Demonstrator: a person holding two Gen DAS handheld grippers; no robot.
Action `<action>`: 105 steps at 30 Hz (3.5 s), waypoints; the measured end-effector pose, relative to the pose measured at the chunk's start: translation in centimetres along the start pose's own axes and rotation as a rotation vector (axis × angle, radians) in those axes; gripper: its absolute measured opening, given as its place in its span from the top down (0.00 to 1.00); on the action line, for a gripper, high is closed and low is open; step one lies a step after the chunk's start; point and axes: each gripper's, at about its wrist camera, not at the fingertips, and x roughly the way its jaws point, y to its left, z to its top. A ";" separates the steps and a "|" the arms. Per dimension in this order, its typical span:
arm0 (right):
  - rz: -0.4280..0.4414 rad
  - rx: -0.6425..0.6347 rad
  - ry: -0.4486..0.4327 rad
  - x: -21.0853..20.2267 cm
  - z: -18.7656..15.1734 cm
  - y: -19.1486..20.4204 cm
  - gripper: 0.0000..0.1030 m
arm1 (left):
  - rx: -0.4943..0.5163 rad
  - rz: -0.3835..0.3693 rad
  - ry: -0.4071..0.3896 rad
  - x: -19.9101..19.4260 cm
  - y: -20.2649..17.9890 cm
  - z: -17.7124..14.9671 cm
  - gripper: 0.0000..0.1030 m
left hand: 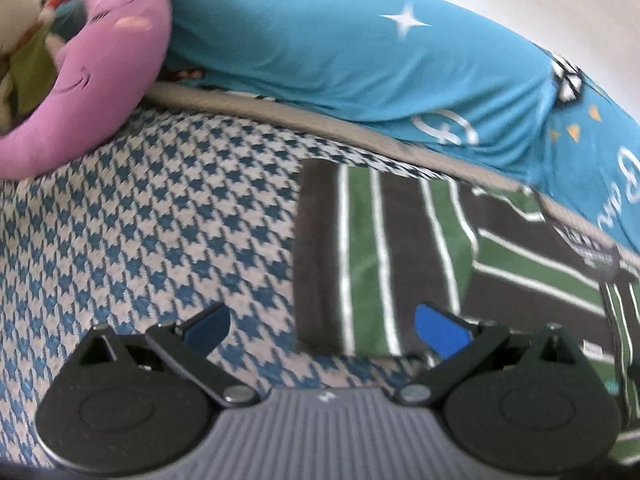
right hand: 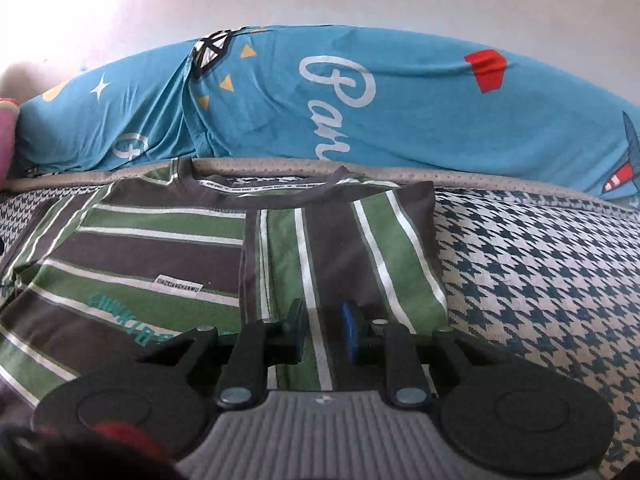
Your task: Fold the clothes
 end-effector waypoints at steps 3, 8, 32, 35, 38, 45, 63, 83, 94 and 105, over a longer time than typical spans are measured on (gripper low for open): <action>0.079 0.035 -0.016 -1.6 0.1 0.6 0.76 | -0.032 -0.009 0.006 0.5 0.8 0.5 0.00; 0.179 0.014 0.037 -2.1 -1.2 2.2 0.67 | -0.022 0.012 0.016 1.3 0.5 0.6 0.00; 0.238 -0.189 0.031 -1.0 -4.3 5.9 0.00 | 0.122 0.041 -0.001 3.4 -2.5 -0.9 0.00; 0.231 -0.198 0.030 -1.0 -4.4 6.0 0.00 | 0.121 0.042 -0.003 3.4 -2.5 -1.0 0.00; 0.224 -0.205 0.030 -1.0 -4.5 6.2 0.00 | 0.112 0.043 -0.004 3.3 -2.2 -0.9 0.00; 0.219 -0.213 0.029 -1.1 -4.5 6.2 0.00 | 0.118 0.041 -0.003 3.0 -2.2 -1.1 0.00; 0.215 -0.213 0.032 -1.1 -4.4 6.3 0.00 | 0.140 0.037 -0.019 1.9 -2.7 -1.9 0.00; 0.213 -0.228 0.033 -1.1 -4.3 6.7 0.00 | 0.125 0.034 -0.014 2.1 -2.7 -1.8 0.00; 0.216 -0.223 0.032 -1.1 -4.3 6.3 0.00 | 0.122 0.032 -0.012 1.9 -2.7 -2.0 0.00; 0.209 -0.224 0.028 -1.3 -4.4 6.4 0.00 | 0.128 0.031 -0.010 1.9 -2.7 -2.1 0.00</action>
